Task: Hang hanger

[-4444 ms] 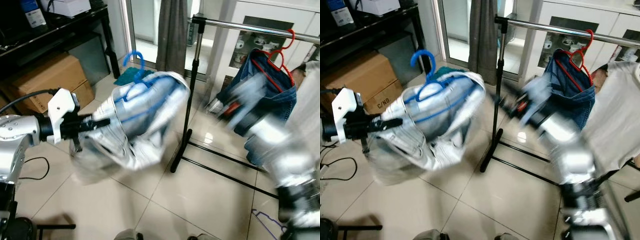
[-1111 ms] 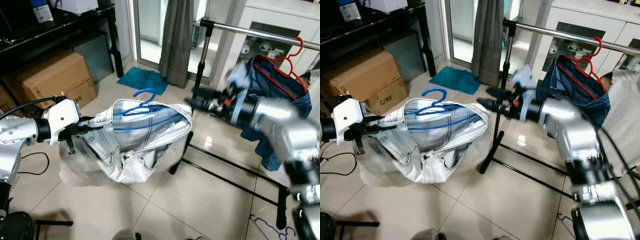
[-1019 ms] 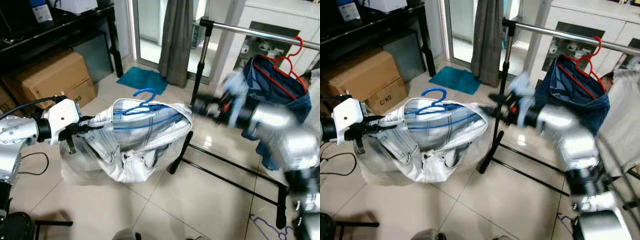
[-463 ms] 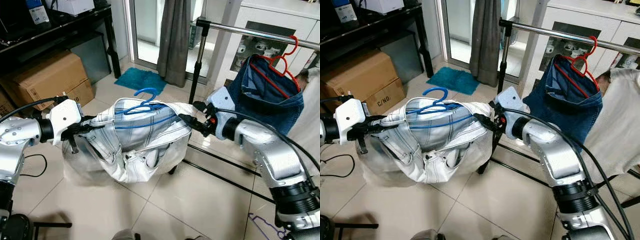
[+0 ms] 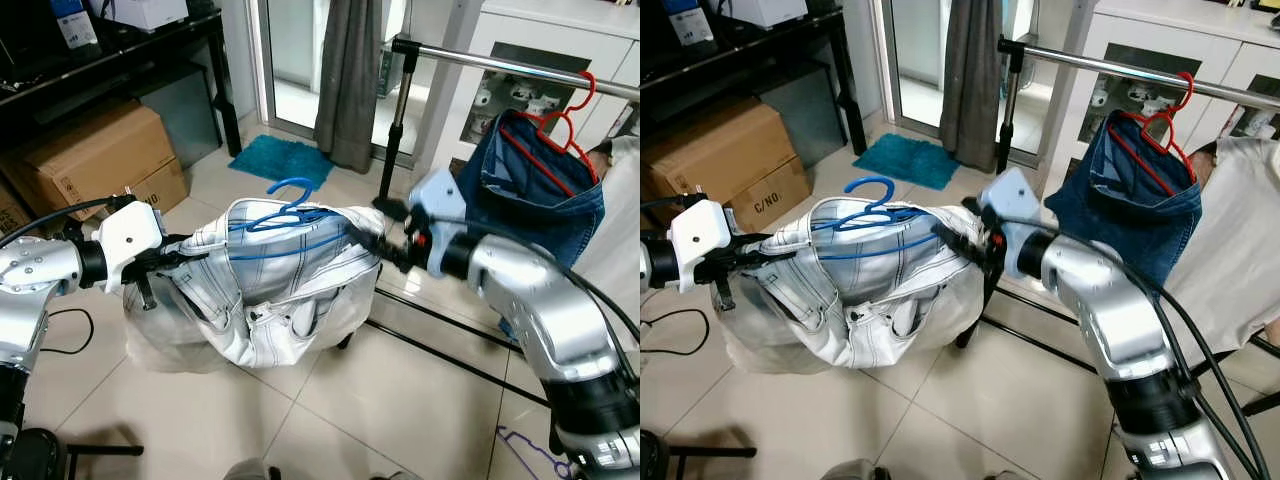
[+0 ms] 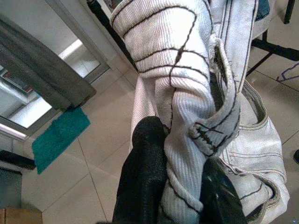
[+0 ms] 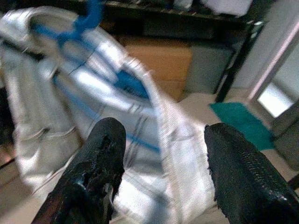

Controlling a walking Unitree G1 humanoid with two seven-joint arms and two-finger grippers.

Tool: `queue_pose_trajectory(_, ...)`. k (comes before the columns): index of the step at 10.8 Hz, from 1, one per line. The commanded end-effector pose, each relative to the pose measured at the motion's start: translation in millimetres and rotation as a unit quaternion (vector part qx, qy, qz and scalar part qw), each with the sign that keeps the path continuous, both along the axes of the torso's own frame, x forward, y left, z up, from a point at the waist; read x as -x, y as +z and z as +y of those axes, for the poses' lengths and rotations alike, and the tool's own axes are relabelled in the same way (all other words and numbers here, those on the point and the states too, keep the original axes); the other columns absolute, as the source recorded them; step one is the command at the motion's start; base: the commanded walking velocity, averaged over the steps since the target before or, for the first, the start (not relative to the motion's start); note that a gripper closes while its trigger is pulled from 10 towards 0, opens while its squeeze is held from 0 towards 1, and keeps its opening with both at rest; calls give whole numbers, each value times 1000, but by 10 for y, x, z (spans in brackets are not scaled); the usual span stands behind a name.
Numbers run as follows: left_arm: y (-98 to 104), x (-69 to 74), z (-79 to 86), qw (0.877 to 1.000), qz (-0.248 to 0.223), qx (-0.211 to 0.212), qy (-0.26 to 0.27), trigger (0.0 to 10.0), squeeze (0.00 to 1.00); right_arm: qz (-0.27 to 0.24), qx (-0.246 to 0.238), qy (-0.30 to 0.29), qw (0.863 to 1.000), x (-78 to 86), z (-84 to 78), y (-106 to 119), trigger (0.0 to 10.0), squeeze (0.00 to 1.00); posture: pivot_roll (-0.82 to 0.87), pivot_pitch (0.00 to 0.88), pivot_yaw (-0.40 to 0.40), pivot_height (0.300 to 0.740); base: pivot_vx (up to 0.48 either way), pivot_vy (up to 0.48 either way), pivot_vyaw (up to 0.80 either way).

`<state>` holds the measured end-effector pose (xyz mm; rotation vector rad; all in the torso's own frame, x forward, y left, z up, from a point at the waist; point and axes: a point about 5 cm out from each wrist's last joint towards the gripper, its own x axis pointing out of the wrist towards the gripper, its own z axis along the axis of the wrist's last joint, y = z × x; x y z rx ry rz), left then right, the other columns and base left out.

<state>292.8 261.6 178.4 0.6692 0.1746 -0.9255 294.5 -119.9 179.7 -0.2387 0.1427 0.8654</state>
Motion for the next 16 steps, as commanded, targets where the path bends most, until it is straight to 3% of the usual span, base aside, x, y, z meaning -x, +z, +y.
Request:
queue_pose_trajectory(1,116,-28,-26,1000,-28,10,0,0,0,0,5,18,1000,40,36,6,10000,0,13,13,11,740,0,0,0)
queue_pose_trajectory(3,133,-37,-51,999,-30,18,-6,0,0,-4,35,7,999,23,45,-62,10000,0,12,14,15,740,0,0,0)
queue_pose_trajectory(5,138,-32,-77,999,-30,24,-12,0,0,-24,74,-51,996,-90,26,-142,10000,0,14,14,15,740,0,0,0)
queue_pose_trajectory(6,133,-28,-68,999,-29,21,-9,0,0,-28,47,-93,994,-165,5,-104,0,0,16,13,12,740,0,0,0)
queue_pose_trajectory(16,99,-32,-27,999,-23,17,17,0,0,-32,28,-102,994,-200,57,-102,0,0,18,14,13,740,0,0,0)
